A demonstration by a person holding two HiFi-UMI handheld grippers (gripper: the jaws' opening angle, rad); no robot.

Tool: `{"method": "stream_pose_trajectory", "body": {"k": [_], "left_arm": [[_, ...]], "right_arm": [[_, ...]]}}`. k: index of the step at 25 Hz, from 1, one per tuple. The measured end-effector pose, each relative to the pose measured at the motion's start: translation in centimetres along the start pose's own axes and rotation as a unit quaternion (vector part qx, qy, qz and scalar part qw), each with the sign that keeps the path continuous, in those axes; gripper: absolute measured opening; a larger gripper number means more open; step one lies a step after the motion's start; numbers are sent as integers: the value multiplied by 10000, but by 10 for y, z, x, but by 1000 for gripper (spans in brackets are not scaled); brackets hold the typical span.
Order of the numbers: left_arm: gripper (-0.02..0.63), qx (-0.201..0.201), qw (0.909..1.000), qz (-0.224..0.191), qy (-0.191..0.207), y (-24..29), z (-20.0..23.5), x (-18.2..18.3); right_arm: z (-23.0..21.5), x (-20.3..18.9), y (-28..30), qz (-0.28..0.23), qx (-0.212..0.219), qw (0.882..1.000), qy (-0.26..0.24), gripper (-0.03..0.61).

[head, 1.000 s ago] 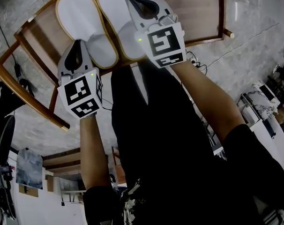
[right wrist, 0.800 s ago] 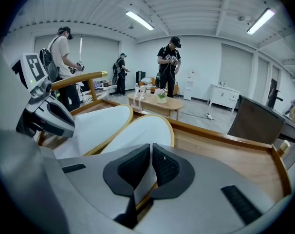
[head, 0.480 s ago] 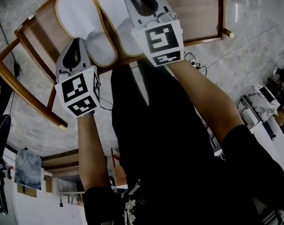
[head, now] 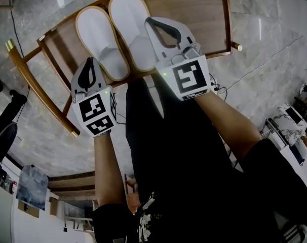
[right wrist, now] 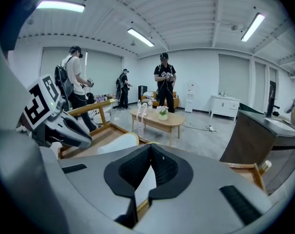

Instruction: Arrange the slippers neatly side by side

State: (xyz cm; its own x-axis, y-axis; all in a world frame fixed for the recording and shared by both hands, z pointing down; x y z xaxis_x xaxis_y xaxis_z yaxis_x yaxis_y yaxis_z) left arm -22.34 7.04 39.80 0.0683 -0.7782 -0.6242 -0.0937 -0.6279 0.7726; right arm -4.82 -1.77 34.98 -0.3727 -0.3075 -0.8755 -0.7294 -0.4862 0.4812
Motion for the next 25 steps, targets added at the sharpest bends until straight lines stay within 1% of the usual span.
{"method": "stream_pose_trajectory", "body": {"k": [3,6,7,10,12,15,19,22,25], "left_arm": [[18,93,9999,-106,62,-15,-2,6],[18,233,9987,-360,280,-32,-10,23],[18,274,9983,-418,292,-39,-13,27],[11,300,9976,-618,46,-64,-23,41],[6,248,9958,-880,-55,-80,-34,56],[5,204,9912,-1307,45,-102,-51,83],[5,235,9860,-1653,38,-127,-61,112],[3,261,9796,-1992,10,-149,-59,133],[3,366,9717,-2333,-36,-168,-61,148]], "right_arm": [[8,16,-23,-190,189,9994,-219,0],[10,31,-47,-350,344,9982,-345,0],[10,35,-55,-379,375,9980,-349,0],[10,45,-78,-425,464,9975,-311,-2],[8,53,-89,-529,522,9969,-271,-2],[1,66,-103,-713,588,9954,-249,-2],[-8,86,-127,-909,602,9936,-308,-2],[-12,104,-145,-1056,633,9915,-428,-2],[-15,116,-161,-1221,677,9895,-370,-2]]}}
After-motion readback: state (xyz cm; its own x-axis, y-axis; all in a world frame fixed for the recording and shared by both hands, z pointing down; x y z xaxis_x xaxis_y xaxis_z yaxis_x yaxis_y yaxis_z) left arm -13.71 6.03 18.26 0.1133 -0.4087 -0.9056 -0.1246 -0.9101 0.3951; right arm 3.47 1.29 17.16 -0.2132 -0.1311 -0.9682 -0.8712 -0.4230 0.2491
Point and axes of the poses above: the fingertips, and each gripper's own axes: y forward along the fingers, z to its left, x out of its top, the point moved 4 cm from there along -y, backward along the fingers, and after that the axes turned 11 degrees about x, right-handed, at the moved point
